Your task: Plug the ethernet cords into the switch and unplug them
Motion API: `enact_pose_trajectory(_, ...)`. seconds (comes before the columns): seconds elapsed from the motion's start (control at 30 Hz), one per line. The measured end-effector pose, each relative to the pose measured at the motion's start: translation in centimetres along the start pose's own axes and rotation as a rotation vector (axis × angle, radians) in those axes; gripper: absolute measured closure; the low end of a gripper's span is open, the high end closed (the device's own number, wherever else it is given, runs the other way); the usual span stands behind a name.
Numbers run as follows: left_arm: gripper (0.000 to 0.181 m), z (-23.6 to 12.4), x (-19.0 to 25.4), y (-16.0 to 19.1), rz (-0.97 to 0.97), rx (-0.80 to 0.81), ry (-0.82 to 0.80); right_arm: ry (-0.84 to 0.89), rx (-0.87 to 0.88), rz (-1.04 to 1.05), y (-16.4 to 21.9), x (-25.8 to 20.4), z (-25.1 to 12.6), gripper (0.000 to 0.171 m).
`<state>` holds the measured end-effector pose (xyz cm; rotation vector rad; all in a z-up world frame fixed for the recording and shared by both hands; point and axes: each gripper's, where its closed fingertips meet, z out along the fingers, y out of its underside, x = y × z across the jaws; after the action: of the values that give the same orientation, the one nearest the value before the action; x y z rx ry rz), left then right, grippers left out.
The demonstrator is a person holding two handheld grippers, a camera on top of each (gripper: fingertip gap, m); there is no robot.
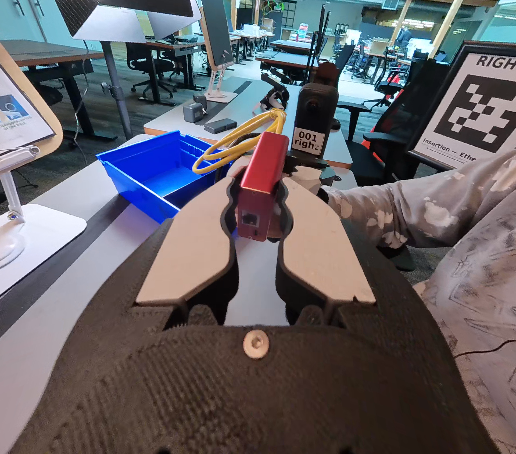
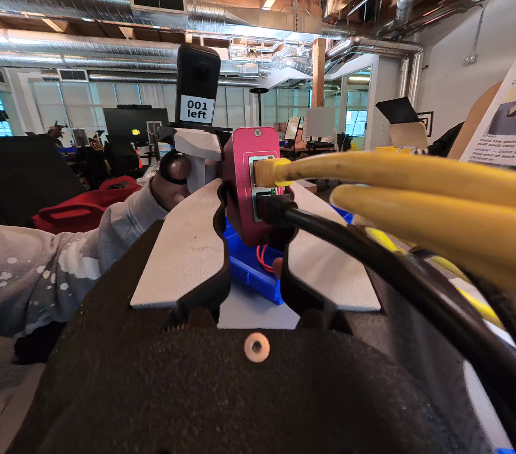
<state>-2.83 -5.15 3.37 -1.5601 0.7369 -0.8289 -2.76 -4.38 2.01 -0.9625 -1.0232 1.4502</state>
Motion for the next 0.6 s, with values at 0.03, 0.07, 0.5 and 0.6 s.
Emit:
enact_pose_trajectory(0.03,0.153,0.0,0.0,0.0,-0.004,-0.004,0.001,-0.012,-0.001,0.018,0.1,0.0,0.0,0.133)
enact_pose_trajectory(0.07,0.154,0.0,0.1,0.1,-0.01,-0.005,0.004,-0.025,0.001,0.037,0.2,-0.1,0.0,0.133)
enact_pose_trajectory(0.5,0.145,-2.3,-1.5,-2.3,0.002,0.142,-0.074,-0.111,0.123,0.216,-2.3,0.0,-1.1,0.141)
enact_pose_trajectory(0.6,0.143,-5.6,-3.9,-2.8,0.039,0.128,-0.22,-0.125,0.158,0.233,-3.6,0.5,-1.9,0.142)
